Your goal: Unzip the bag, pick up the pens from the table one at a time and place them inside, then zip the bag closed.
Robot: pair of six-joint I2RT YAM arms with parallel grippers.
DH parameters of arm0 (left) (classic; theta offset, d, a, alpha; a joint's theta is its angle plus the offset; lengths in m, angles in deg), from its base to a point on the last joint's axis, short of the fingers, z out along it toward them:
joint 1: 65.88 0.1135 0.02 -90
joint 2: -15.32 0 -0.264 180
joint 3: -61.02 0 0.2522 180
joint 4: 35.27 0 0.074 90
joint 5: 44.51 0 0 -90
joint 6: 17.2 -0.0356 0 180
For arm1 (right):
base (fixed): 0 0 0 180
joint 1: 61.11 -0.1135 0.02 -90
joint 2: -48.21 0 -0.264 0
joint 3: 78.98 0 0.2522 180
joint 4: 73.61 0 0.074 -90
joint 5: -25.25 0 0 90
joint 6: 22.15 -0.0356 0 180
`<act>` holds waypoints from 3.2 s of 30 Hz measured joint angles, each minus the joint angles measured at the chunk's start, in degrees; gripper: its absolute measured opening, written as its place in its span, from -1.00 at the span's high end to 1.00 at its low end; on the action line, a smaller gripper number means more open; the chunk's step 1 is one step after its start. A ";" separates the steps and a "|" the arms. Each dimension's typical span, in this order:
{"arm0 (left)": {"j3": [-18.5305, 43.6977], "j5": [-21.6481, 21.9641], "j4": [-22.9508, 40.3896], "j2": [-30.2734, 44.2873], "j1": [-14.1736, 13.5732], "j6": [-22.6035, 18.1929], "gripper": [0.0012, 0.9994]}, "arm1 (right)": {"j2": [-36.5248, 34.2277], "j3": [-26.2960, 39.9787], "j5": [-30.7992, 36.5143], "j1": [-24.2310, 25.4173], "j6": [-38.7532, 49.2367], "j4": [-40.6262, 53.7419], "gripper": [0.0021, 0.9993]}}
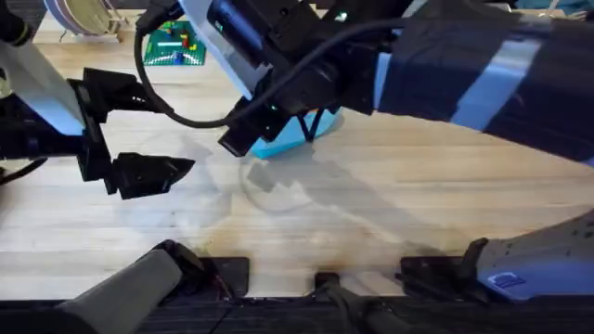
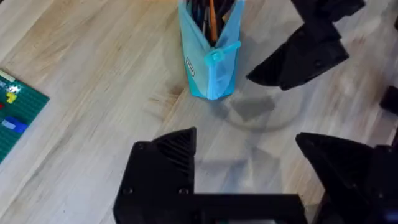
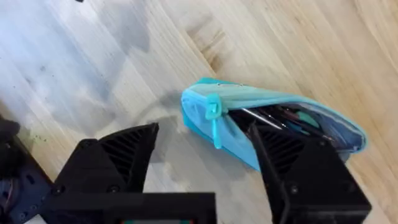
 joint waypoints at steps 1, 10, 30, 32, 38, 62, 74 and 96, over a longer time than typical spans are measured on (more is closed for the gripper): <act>0.00 0.00 -0.02 0.00 0.00 -0.01 -0.99 | -0.38 0.00 0.00 0.00 0.00 -0.17 -0.76; 0.00 0.00 -0.02 0.00 0.00 -0.02 -0.99 | -2.87 0.00 0.00 0.00 0.00 -1.21 -0.55; 0.00 0.00 -0.02 0.00 0.00 -0.02 -0.99 | -4.91 0.02 0.02 0.00 -0.01 -2.45 -0.38; 0.00 0.00 -0.02 -0.02 0.00 -0.02 -0.99 | -4.89 0.02 0.02 0.00 0.00 -2.47 -0.37; 0.00 0.00 -0.02 0.00 0.00 -0.02 -0.99 | -4.99 0.02 0.02 0.02 0.00 -2.82 -0.36; 0.00 0.01 -0.02 0.00 0.00 -0.02 -0.99 | -6.88 0.04 4.60 0.07 0.00 -5.79 -0.11; 0.00 0.00 -0.02 0.00 0.00 -0.04 -0.99 | -6.88 0.04 4.94 0.07 0.00 -5.64 -0.03; 0.00 0.00 -0.02 0.00 0.00 -0.17 -0.99 | -6.88 0.04 5.42 0.07 0.00 -5.38 0.51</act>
